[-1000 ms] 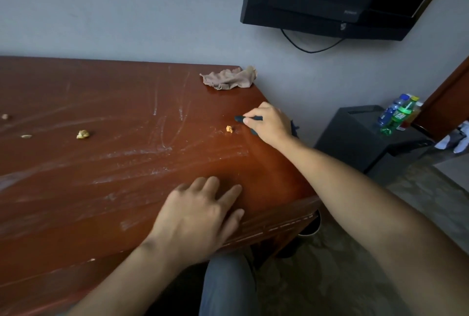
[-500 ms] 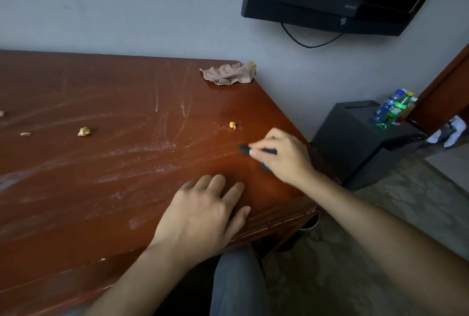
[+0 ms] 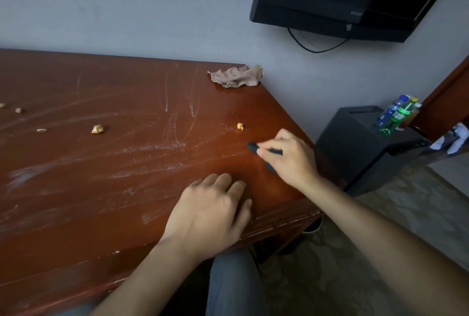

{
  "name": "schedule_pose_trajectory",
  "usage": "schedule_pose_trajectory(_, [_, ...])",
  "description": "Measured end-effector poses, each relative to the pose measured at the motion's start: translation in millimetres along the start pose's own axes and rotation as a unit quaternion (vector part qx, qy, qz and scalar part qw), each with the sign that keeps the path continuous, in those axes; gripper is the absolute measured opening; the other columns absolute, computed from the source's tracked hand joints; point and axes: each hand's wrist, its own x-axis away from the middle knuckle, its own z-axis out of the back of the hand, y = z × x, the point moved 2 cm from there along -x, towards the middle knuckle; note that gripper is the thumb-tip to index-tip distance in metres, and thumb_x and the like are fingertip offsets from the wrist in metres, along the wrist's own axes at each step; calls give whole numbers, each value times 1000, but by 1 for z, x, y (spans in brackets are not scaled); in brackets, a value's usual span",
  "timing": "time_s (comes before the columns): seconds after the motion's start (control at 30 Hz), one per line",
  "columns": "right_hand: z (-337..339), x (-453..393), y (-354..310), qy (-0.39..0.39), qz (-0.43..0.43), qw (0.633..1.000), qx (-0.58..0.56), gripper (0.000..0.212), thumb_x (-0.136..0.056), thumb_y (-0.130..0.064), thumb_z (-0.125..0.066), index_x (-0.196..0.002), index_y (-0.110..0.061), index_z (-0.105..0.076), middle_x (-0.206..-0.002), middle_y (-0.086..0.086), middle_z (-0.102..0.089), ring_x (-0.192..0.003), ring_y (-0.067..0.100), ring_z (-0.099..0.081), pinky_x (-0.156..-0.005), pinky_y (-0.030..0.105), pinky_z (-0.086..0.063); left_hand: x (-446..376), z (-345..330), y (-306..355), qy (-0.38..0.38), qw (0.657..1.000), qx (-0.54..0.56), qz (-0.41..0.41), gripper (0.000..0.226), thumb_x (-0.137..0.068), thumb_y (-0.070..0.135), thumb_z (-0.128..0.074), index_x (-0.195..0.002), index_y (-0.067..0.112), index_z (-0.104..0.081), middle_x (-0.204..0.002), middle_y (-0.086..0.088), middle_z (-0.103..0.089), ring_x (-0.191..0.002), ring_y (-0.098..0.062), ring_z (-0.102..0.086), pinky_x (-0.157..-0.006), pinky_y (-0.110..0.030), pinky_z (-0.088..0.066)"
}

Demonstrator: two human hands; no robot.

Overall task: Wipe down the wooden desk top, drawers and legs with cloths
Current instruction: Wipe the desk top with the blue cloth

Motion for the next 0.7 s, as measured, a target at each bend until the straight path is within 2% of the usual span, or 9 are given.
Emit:
schedule_pose_trajectory(0.13, [22, 69, -30, -35, 80, 994, -61, 20, -90, -40, -75, -109, -33, -79, -90, -16, -58, -80, 5, -63, -64, 33, -53, -1, 5, -3, 0, 998, 54, 42, 44, -101, 46, -33, -101, 28, -73, -87, 12, -64, -80, -12, -62, -67, -33, -53])
schedule_pose_trajectory(0.23, [22, 64, -34, -65, 97, 990, -77, 23, -90, -44, -73, -110, -33, -79, -91, -17, -59, -81, 6, -64, -65, 36, -54, -1, 5, -3, -11, 997, 65, 41, 43, -97, 44, -34, -100, 28, -73, -87, 12, -64, -79, -12, -61, -66, -32, -52])
schedule_pose_trajectory(0.3, [14, 39, -29, -68, 86, 992, -66, 25, -90, -50, -70, -110, -37, -78, -92, -17, -59, -81, 6, -62, -66, 38, -53, 0, 4, -3, -16, 997, 63, 42, 41, -96, 44, -36, -101, 27, -73, -88, 11, -66, -81, -14, -62, -68, -32, -52])
schedule_pose_trajectory(0.4, [-7, -16, -19, -37, 43, 998, -28, 22, -90, -51, -70, -109, -41, -77, -93, -16, -59, -85, 7, -62, -69, 35, -52, 1, 4, -2, -26, 997, 66, 43, 43, -96, 44, -35, -102, 26, -73, -92, 11, -67, -85, -15, -64, -72, -34, -54])
schedule_pose_trajectory(0.53, [-28, -76, -13, -14, -5, 1000, 23, 22, -91, -49, -70, -108, -37, -78, -100, -14, -61, -94, 15, -65, -75, 33, -52, -1, 4, -2, -31, 997, 61, 38, 43, -95, 43, -35, -104, 24, -73, -91, 9, -66, -83, -16, -63, -72, -36, -55])
schedule_pose_trajectory(0.7, [-29, -57, -23, 4, -16, 999, 47, 24, -95, -47, -64, -112, -35, -77, -105, -10, -60, -94, 19, -66, -76, 33, -52, 0, 4, -2, -22, 997, 64, 35, 41, -94, 42, -38, -104, 24, -73, -91, 9, -67, -83, -16, -63, -72, -36, -55])
